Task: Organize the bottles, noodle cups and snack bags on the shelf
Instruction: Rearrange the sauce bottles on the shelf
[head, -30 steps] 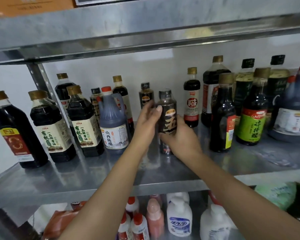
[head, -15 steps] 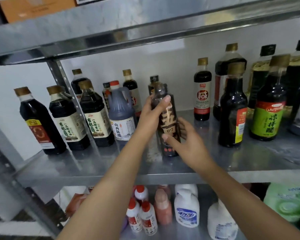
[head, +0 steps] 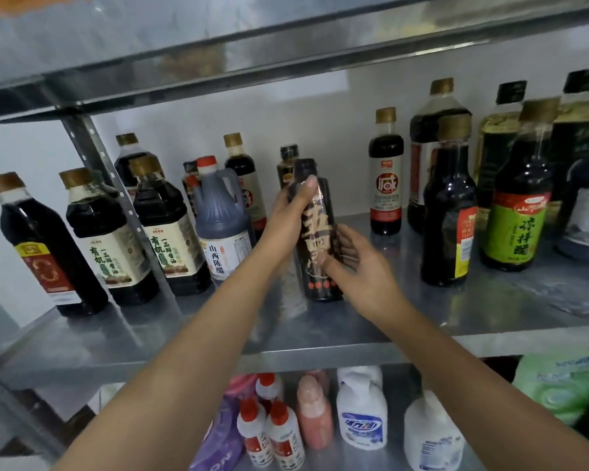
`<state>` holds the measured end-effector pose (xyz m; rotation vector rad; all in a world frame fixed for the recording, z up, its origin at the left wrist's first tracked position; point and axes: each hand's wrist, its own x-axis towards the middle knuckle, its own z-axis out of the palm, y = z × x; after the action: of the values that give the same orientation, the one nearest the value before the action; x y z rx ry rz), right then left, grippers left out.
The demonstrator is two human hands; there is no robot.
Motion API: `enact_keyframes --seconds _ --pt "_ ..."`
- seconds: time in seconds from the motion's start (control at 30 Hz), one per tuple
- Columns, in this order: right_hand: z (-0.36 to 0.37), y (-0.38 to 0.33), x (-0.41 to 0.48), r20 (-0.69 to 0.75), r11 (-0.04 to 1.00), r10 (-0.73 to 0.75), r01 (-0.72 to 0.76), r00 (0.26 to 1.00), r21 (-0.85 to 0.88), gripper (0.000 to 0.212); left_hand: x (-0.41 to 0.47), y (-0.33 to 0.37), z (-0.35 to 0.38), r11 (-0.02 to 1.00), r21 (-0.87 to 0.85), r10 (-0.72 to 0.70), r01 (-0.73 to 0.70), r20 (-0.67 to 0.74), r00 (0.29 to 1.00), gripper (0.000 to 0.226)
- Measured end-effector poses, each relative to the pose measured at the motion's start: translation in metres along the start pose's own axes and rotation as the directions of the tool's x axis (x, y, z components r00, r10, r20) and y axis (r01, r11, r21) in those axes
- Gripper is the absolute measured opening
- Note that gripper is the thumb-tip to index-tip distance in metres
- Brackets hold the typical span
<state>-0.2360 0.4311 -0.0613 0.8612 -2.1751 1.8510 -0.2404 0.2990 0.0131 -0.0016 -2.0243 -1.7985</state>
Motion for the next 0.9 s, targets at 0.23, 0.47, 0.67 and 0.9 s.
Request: enact_keyframes --seconds 0.23,0.47,0.67,0.9 --pt "0.003 -0.005 -0.004 0.048 0.988 -0.014 0.021 0.999 -0.155 0.057 0.016 -0.011 -0.007 0.997 -0.053 -0.059 0.063 0.07 0.996 0.054" --pt "0.002 -0.001 -0.006 0.011 0.985 0.03 -0.028 0.999 -0.17 0.078 0.016 -0.025 -0.014 0.983 -0.175 -0.032 0.064 0.184 0.983 0.045" --pt "0.001 0.006 -0.006 -0.008 0.989 0.019 -0.02 1.0 -0.148 0.07 0.004 -0.032 -0.019 0.986 -0.165 0.017 0.015 0.194 0.981 0.051" --pt "0.0 0.004 -0.003 0.028 0.991 -0.018 0.021 0.999 -0.128 0.056 0.003 -0.034 -0.023 0.98 -0.201 0.015 0.008 0.115 0.993 0.056"
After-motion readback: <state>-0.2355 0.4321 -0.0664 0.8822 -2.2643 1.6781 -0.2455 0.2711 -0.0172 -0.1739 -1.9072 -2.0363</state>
